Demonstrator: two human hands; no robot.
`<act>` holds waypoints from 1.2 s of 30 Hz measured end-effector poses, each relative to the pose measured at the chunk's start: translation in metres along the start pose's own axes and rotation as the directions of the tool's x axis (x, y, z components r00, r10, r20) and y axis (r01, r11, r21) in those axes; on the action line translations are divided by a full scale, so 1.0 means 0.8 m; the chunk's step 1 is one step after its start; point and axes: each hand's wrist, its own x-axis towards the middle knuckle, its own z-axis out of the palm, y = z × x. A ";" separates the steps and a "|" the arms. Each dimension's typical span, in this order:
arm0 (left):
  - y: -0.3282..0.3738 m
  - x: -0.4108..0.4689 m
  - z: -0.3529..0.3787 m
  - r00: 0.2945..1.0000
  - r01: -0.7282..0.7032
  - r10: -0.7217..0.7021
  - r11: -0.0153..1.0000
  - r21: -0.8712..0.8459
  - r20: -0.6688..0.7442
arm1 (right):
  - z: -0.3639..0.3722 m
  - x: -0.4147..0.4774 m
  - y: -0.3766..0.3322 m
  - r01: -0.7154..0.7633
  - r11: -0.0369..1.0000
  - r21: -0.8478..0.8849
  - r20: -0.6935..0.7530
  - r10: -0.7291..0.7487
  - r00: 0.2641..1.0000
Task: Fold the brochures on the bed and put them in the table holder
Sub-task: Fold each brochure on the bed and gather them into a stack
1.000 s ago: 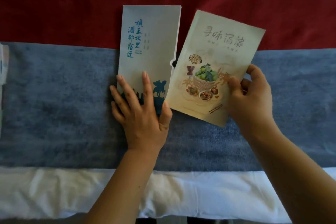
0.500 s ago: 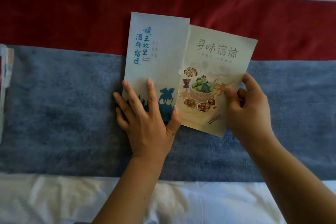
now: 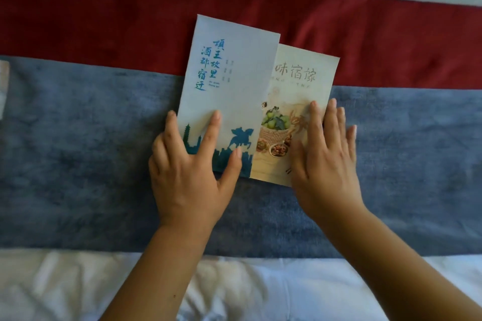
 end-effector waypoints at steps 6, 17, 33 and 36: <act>-0.005 0.000 -0.003 1.000 -0.025 0.025 0.999 -0.032 0.003 | 0.017 0.012 -0.031 -0.056 0.988 0.144 -0.004 0.057 0.998; -0.046 0.011 -0.017 0.990 0.113 -0.134 0.948 -0.297 -0.052 | 0.047 0.028 -0.154 0.013 0.954 0.299 0.072 -0.036 0.997; -0.318 0.008 -0.134 0.917 0.373 -0.384 0.921 -0.116 -0.104 | 0.143 -0.005 -0.427 0.289 0.871 0.398 0.128 -0.365 0.922; -0.363 0.007 -0.142 0.916 0.384 -0.393 0.917 -0.111 -0.075 | 0.162 -0.014 -0.468 0.300 0.890 0.345 0.191 -0.379 0.906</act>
